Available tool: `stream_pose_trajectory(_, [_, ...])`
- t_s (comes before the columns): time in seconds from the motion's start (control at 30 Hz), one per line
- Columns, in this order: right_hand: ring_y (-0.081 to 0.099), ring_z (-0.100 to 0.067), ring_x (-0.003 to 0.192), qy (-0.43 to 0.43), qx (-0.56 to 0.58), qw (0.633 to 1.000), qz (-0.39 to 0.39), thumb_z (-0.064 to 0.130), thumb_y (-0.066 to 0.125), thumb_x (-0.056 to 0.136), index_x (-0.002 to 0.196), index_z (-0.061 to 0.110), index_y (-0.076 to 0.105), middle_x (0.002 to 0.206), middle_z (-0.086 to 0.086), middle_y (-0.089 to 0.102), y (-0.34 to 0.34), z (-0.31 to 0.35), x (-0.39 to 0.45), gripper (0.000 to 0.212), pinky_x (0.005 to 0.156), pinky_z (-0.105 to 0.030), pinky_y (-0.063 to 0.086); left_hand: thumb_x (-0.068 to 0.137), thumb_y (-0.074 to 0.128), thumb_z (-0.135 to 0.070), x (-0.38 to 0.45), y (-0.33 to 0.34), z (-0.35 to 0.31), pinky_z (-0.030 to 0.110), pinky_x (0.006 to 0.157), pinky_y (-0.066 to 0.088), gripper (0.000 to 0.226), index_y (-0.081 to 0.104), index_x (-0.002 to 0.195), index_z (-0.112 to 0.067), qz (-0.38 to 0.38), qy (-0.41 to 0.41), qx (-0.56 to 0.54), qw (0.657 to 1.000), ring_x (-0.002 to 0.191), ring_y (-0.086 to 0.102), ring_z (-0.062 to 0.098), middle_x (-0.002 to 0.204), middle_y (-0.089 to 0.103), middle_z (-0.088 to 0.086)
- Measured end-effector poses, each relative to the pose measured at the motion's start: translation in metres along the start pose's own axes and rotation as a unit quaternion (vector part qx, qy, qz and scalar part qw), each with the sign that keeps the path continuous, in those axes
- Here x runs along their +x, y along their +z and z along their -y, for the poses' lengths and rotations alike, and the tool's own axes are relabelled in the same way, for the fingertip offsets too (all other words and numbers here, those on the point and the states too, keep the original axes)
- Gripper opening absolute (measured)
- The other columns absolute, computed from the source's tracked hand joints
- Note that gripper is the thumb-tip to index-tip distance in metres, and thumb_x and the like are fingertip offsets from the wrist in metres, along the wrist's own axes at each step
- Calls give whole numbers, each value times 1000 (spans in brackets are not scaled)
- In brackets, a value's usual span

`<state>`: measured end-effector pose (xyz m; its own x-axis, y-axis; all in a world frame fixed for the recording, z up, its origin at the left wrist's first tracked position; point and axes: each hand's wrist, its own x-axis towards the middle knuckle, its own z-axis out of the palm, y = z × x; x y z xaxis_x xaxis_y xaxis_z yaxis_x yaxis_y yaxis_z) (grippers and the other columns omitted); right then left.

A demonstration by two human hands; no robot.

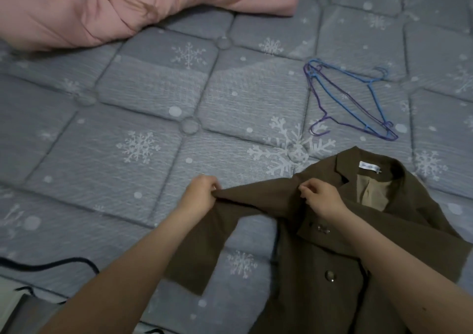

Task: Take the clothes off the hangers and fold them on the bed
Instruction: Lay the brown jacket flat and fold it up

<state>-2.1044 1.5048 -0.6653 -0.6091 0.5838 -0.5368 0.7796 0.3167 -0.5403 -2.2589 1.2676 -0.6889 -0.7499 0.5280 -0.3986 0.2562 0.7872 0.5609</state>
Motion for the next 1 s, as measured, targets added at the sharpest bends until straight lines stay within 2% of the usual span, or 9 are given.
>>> stream_pose_trajectory(0.13, [57, -19, 106, -58, -5, 996, -63, 20, 54, 93, 112, 15, 60, 113, -3, 62, 6, 34, 3, 20, 91, -32, 44, 73, 52, 12, 12, -59, -24, 39, 64, 48, 25, 66, 83, -6, -137, 226, 83, 961, 81, 55, 30, 87, 54, 13])
stream_pose_trajectory(0.2, [54, -18, 111, -99, -35, 992, -75, 22, 56, 92, 120, 15, 57, 119, -3, 58, 11, 45, 1, 29, 93, -32, 42, 70, 47, 9, 3, -65, -28, 36, 54, 44, 24, 64, 80, -5, -177, 334, 147, 914, 72, 53, 28, 82, 55, 11])
stream_pose_trajectory(0.27, [48, -19, 119, -152, -111, 980, -56, 27, 59, 90, 126, 18, 53, 127, -2, 52, 17, 48, 0, 38, 96, -33, 40, 66, 52, 8, -6, -54, -13, 34, 51, 40, 24, 64, 77, -9, -191, 367, 207, 886, 67, 50, 25, 79, 56, 7])
stream_pose_trajectory(0.4, [27, -22, 138, -184, -273, 941, 72, 43, 53, 91, 146, 22, 31, 153, 0, 27, 36, 40, 4, 63, 112, -33, 25, 59, 76, -3, -13, -29, 37, 32, 62, 43, 31, 67, 87, -15, -72, 176, 316, 930, 81, 55, 25, 91, 55, 5])
stream_pose_trajectory(0.5, [13, -20, 145, -179, -342, 914, 127, 48, 46, 92, 150, 24, 20, 159, 2, 10, 54, 27, 6, 68, 118, -33, 13, 82, 62, -26, -15, -24, 62, 35, 87, 42, 27, 63, 107, -17, 24, -23, 264, 964, 109, 50, 25, 114, 52, 6])
stream_pose_trajectory(0.63, [11, -21, 145, -186, -382, 895, 137, 47, 44, 93, 149, 25, 22, 159, 2, 9, 66, 15, 7, 64, 118, -35, 8, 84, 56, -21, -3, -30, 61, 38, 79, 44, 8, 59, 84, -14, -158, -136, 17, 978, 95, 55, 30, 95, 54, 8])
stream_pose_trajectory(0.7, [12, -21, 145, -197, -378, 896, 126, 45, 44, 94, 148, 26, 24, 158, 1, 11, 67, 13, 9, 61, 118, -34, 8, 84, 59, -21, 12, -33, 55, 39, 81, 43, 11, 58, 91, -13, -197, -133, -14, 971, 97, 53, 29, 98, 54, 9])
stream_pose_trajectory(0.83, [11, -21, 145, -210, -378, 892, 132, 44, 44, 94, 147, 29, 26, 159, 1, 8, 65, 8, 14, 58, 119, -35, 10, 88, 61, -25, 42, -36, 34, 39, 100, 37, 50, 44, 133, -13, -197, -59, 7, 979, 125, 37, 26, 134, 44, 7])
stream_pose_trajectory(1.0, [4, -20, 146, -204, -387, 883, 170, 43, 41, 95, 148, 35, 20, 159, 4, -1, 56, -3, 23, 58, 119, -39, 7, 91, 52, -12, 86, -31, 12, 40, 114, 21, 64, 23, 148, -18, -135, 93, 188, 968, 141, 17, 25, 157, 17, 2])
